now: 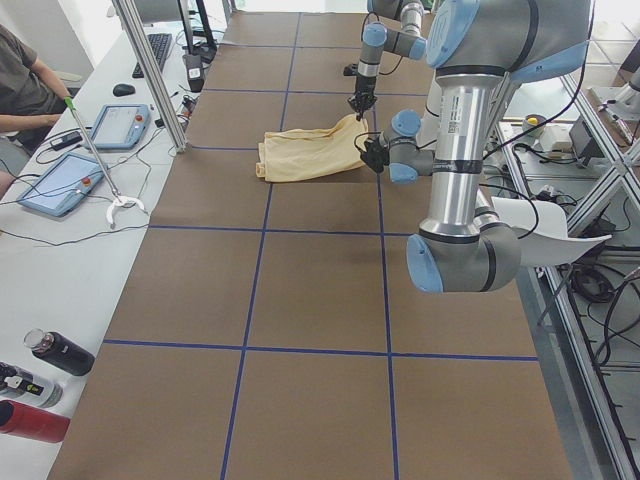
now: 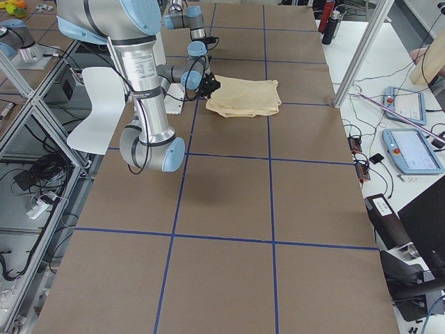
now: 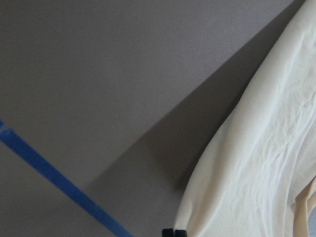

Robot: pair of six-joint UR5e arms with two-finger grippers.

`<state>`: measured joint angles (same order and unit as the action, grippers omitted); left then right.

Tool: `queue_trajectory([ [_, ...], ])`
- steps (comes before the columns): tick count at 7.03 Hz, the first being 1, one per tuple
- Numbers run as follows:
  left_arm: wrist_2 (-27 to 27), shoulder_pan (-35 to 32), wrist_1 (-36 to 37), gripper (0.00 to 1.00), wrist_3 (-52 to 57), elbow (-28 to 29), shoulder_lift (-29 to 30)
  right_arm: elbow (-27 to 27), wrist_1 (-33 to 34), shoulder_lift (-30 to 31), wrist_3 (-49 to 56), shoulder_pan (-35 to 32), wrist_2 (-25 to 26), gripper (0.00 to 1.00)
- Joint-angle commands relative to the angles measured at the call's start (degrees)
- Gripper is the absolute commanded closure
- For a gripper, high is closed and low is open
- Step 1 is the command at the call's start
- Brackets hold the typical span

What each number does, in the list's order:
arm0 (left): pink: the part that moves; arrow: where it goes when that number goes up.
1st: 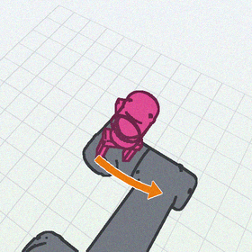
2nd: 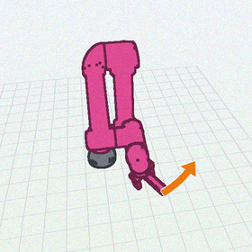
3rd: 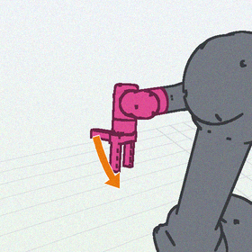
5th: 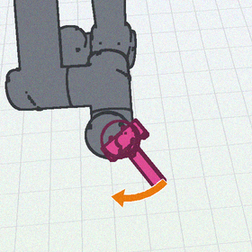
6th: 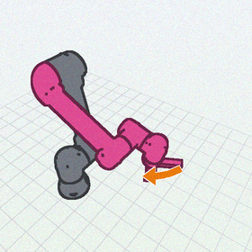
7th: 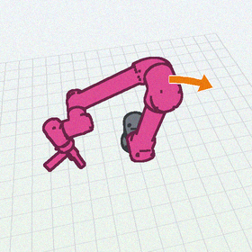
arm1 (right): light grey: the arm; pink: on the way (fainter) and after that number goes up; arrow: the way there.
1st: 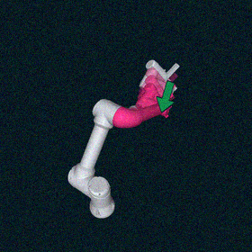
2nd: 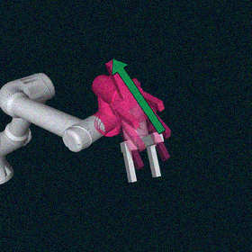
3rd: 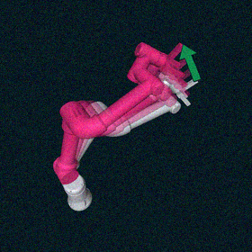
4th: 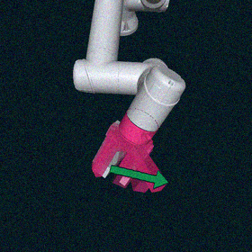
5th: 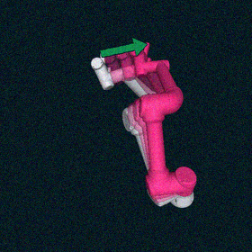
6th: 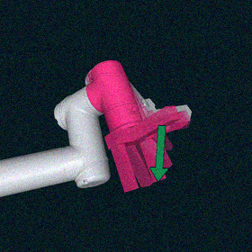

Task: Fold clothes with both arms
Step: 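Lift the near edge with both grippers and fold it toward the far edge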

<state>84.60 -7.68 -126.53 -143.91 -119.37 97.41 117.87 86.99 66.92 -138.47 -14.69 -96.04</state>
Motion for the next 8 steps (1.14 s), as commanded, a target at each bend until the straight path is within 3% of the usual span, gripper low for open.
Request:
queue_trajectory([
  [1,-2.2,0.3,9.0,1.0,-8.5,-5.9,2.3,5.0,3.8,0.2,-2.3,1.2,-0.2,1.0],
  [3,-1.9,-4.9,9.5,1.0,-7.5,-3.9,4.6,4.7,4.2,-0.6,-1.3,-3.5,-2.6,1.0],
  [5,-0.6,-14.9,11.6,1.0,4.4,3.4,13.0,-3.9,3.8,-6.6,2.6,-12.2,-8.2,1.0],
  [6,4.0,-19.9,12.0,1.0,8.2,8.0,16.5,-7.7,3.7,-9.1,4.6,-15.6,-9.8,1.0],
  [8,5.1,-24.3,11.2,1.0,13.4,12.0,17.5,-18.0,3.4,-15.5,9.1,-19.6,-13.1,1.0],
])
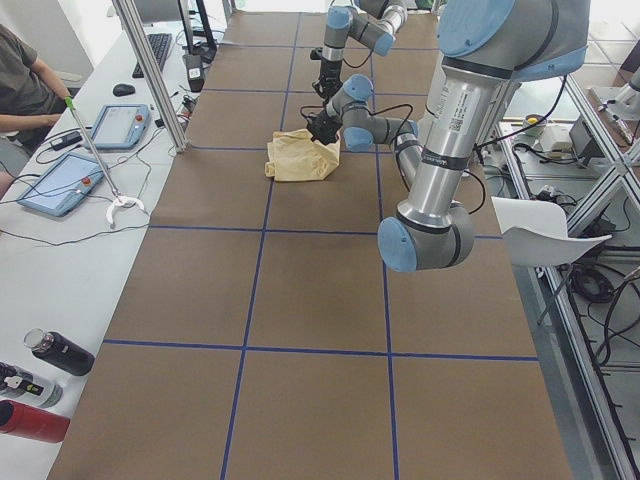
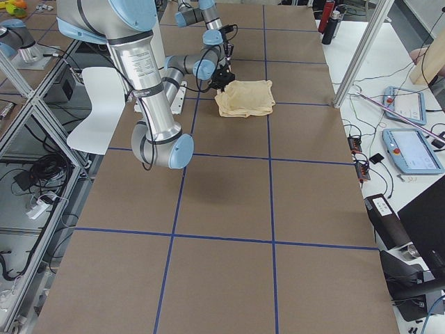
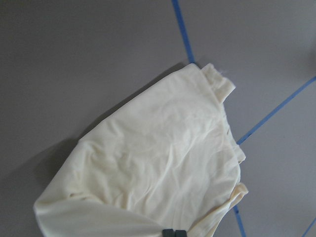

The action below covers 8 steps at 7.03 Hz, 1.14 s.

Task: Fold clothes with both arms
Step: 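Lift the near edge with both grippers and fold it toward the far edge, then open both grippers and release the folded shirt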

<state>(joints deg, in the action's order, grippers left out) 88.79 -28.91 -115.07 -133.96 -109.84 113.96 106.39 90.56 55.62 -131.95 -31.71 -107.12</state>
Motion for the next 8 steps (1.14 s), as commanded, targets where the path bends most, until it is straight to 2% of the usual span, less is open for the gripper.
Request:
queue_trajectory([
  [1,0.9,-4.7,-0.3,1.0,5.1,4.2,1.3,-12.6,-3.3,-7.2,3.0,-3.9,-2.9,1.0],
  [2,0.9,-5.9,-0.6,1.0,6.9,8.3,3.6,-18.4,-8.7,-8.6,3.6,-5.0,-3.8,1.0],
  [3,0.9,-6.6,-3.1,1.0,6.9,12.1,4.9,-23.9,-10.2,-11.8,5.2,-6.4,-5.2,1.0],
  [5,0.8,-7.6,-9.8,1.0,9.8,19.7,6.7,-30.0,-10.5,-15.2,9.1,-7.2,-6.0,1.0],
  [6,0.8,-8.2,-10.3,1.0,11.9,22.4,7.7,-33.0,-11.8,-16.5,10.6,-7.8,-6.1,1.0],
  [7,0.7,-9.1,-12.5,0.78,14.8,26.2,9.1,-38.1,-17.3,-17.2,11.7,-8.4,-6.1,0.99],
  [8,0.8,-11.0,-16.6,0.47,18.8,31.0,10.6,-43.5,-19.2,-20.5,17.3,-10.3,-6.0,0.01],
])
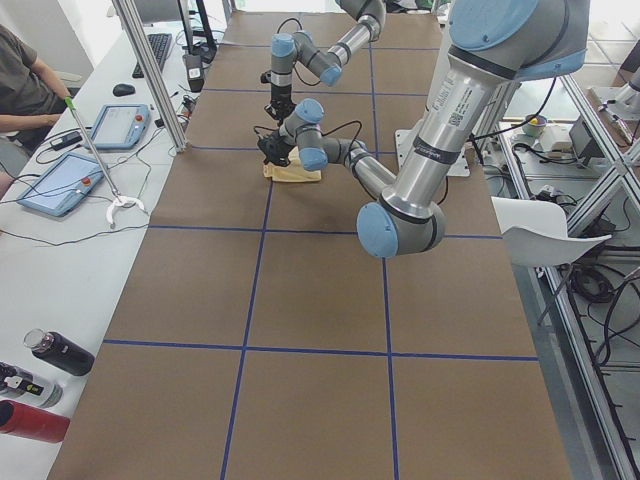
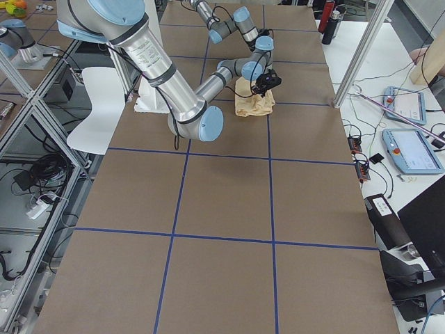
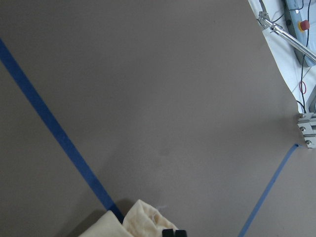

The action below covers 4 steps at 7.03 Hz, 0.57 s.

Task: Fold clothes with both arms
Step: 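Open both grippers and release the folded shirt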

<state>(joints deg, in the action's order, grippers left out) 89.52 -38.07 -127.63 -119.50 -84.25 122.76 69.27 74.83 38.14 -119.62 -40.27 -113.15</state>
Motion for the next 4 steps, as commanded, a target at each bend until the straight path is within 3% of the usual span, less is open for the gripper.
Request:
queue_trajectory([
  [1,0.0,-3.7,-5.3,0.31,8.9,8.9,3.4,-12.6,-3.8,-7.3,9.6,-3.7,-1.0,0.0],
  [2,0.1,-4.9,-5.5,0.24,10.4,9.0,3.5,-12.8,-3.6,-8.2,12.9,-5.5,-1.5,0.0],
  [4,1.3,-5.9,-5.8,0.24,11.9,8.7,3.5,-12.8,-3.5,-7.7,17.2,-8.6,-4.5,0.0],
])
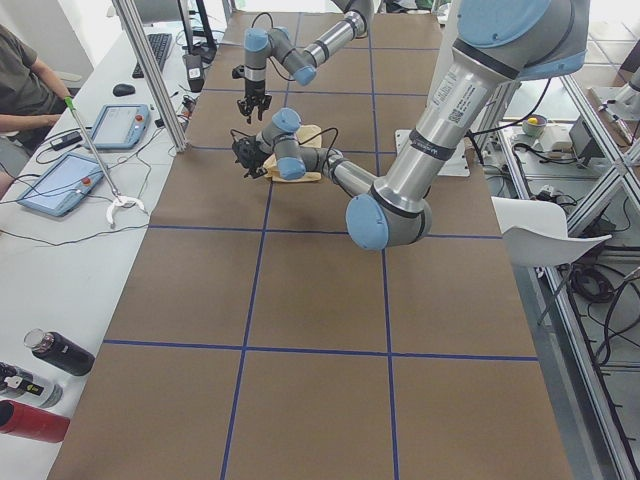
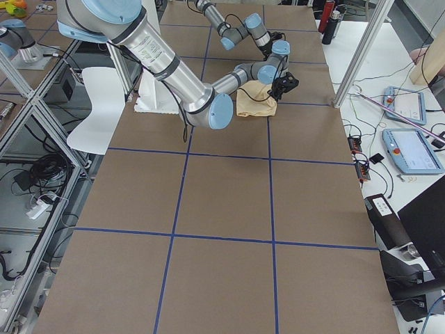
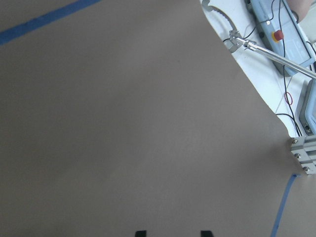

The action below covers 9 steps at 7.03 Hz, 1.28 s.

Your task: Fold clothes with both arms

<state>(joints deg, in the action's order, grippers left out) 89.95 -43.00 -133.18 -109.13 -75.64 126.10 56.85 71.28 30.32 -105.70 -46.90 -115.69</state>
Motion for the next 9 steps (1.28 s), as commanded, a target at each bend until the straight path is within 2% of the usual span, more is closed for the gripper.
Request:
queue_trajectory([
  [1,6.2,-2.5,-0.3,0.25,6.5,-0.3,-0.3,0.3,0.3,1.2,4.6,-3.3,-3.1,0.0],
  [3,15.0,-6.6,0.3,0.24,24.2,-5.7,-5.3,8.2,3.2,10.0,15.3,-8.5,-7.7,0.0],
  [4,19.3,-9.5,0.4,0.01,35.2,-7.5,-7.9,11.7,9.7,12.2,25.8,-10.4,-7.6,0.0],
  [5,23.3,-12.2,0.4,0.01,43.4,-9.0,-11.4,17.3,12.5,18.0,38.7,-13.0,-7.8,0.0],
  [6,27.3,-15.5,0.5,0.01,54.3,-10.1,-14.5,19.7,13.4,22.2,48.6,-16.6,-9.3,0.0],
  [7,31.2,-20.8,0.5,0.01,67.4,-10.7,-18.7,20.4,14.1,26.1,58.2,-20.8,-13.3,0.0],
  [8,32.6,-25.0,0.6,0.01,80.6,-10.6,-22.4,20.6,14.4,29.3,67.2,-25.6,-15.8,0.0],
  [9,32.7,-29.5,0.7,0.01,92.0,-10.3,-25.7,21.3,15.0,33.2,76.2,-29.4,-16.1,0.0],
])
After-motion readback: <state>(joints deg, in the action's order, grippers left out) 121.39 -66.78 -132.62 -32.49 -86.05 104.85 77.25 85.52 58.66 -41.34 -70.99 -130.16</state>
